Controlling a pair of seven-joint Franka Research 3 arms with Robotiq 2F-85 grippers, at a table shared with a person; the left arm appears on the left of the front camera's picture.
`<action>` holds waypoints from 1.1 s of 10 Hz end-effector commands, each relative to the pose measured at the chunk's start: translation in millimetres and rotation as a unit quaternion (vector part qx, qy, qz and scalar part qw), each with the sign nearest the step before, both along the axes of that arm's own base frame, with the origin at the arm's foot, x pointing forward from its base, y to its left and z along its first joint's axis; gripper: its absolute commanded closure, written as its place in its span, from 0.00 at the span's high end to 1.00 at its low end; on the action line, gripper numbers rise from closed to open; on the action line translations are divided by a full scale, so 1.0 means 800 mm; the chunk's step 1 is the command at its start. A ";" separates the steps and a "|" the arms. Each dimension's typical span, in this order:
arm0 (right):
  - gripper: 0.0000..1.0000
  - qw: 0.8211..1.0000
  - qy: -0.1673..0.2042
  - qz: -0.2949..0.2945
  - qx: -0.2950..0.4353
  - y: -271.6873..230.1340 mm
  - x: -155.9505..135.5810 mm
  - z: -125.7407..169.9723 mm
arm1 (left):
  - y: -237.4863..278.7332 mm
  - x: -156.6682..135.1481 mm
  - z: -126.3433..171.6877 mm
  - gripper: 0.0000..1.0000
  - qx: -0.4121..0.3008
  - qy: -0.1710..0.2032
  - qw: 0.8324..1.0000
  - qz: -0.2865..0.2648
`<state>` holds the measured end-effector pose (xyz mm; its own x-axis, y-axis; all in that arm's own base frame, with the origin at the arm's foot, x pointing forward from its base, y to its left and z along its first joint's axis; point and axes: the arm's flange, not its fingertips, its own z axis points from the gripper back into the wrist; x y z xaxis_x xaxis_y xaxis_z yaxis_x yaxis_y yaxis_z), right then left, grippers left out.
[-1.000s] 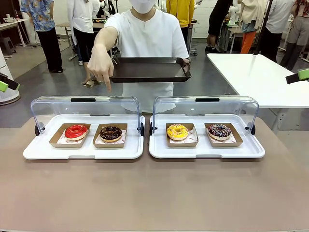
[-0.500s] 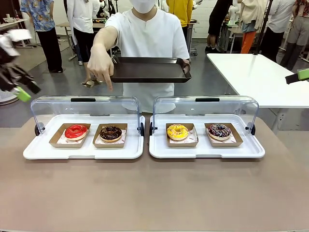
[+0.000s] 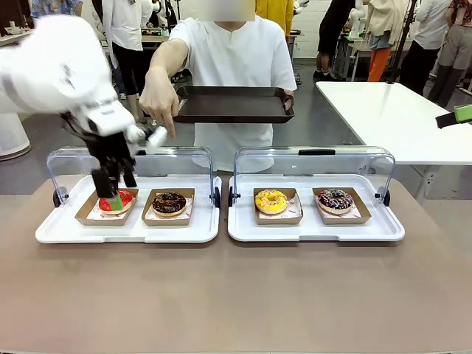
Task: Provide the desired donut to the person.
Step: Pick up and lift the Paper togo box containing the Donut pointed at by the person.
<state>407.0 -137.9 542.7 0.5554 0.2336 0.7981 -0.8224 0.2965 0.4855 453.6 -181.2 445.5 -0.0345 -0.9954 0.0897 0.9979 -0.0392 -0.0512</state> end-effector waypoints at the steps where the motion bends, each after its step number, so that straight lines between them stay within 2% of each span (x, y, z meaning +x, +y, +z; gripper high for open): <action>1: 1.00 1.000 -0.001 0.001 0.001 0.000 0.000 0.000 | -0.005 0.007 -0.032 1.00 0.017 0.004 1.000 0.010; 4: 1.00 1.000 -0.001 0.001 0.001 0.000 0.000 0.000 | -0.016 0.009 -0.064 1.00 -0.004 -0.007 1.000 0.006; 5: 1.00 1.000 -0.001 0.001 0.001 0.000 0.000 0.000 | -0.013 0.011 -0.065 1.00 -0.016 0.014 1.000 0.011; 6: 1.00 1.000 -0.001 0.001 0.001 0.000 0.000 0.000 | -0.016 0.011 -0.064 1.00 0.007 0.004 1.000 -0.003; 11: 1.00 1.000 -0.001 0.001 0.001 0.000 0.000 0.000 | -0.016 0.011 -0.064 1.00 0.007 0.004 1.000 -0.003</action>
<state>407.0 -138.0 542.7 0.5555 0.2335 0.7981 -0.8223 0.2966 0.4856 462.7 -193.5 392.7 -0.0331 -0.9961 0.0818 0.9974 -0.0383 -0.0619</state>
